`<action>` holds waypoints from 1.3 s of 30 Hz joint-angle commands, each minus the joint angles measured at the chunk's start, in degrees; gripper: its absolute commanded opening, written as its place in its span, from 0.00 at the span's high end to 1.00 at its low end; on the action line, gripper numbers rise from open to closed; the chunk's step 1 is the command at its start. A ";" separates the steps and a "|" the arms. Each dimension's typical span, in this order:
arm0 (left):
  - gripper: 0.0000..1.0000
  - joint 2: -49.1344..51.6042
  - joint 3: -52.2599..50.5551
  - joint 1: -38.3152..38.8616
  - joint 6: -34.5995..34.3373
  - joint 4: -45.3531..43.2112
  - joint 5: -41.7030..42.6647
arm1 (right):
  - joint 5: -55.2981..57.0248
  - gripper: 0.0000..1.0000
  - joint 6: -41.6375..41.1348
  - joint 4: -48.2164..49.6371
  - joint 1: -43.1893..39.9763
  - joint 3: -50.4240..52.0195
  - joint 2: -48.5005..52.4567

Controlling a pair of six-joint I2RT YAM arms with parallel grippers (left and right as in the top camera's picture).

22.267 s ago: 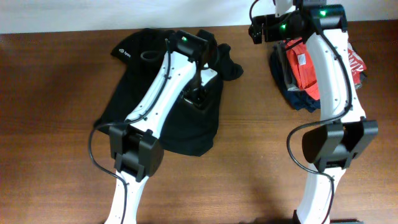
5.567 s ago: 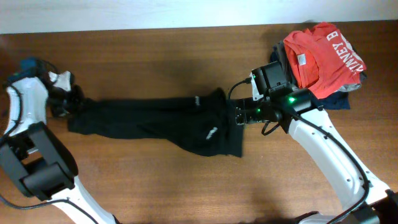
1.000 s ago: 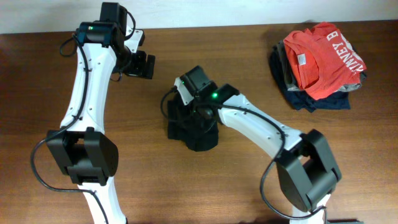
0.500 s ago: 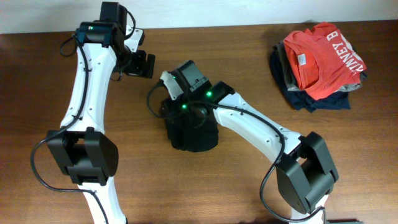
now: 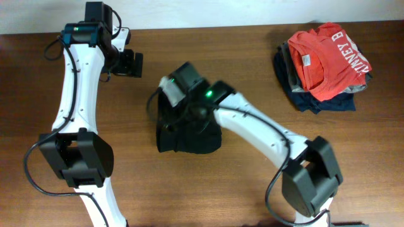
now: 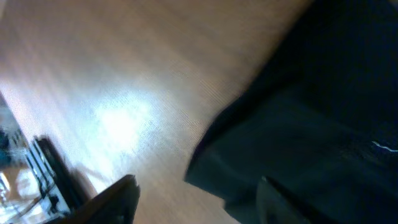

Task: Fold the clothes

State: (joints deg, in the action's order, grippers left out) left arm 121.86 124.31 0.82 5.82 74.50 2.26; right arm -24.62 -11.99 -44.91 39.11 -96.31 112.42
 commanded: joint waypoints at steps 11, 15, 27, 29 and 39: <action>0.01 0.33 1.09 0.00 3.45 2.29 6.43 | -3.98 0.10 5.90 -20.00 -19.93 -3.21 -2.38; 0.01 1.03 1.05 -0.13 6.73 6.14 9.64 | -4.96 0.06 8.83 -22.40 -23.34 -2.32 -2.43; 0.01 10.60 -6.16 -0.11 14.88 11.61 23.91 | -12.94 0.00 21.94 -29.99 -36.68 -2.38 -2.58; 0.01 11.26 -6.16 -0.09 14.95 12.17 24.50 | -13.33 0.00 22.88 -31.06 -38.95 -2.38 -2.62; 0.01 12.28 -12.09 0.44 19.17 9.94 33.86 | -14.69 0.00 24.06 -32.44 -48.09 -5.18 -2.80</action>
State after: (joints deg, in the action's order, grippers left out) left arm 133.69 115.37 0.89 22.87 85.58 31.88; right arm -37.50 10.76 -76.73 -6.79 -99.00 111.07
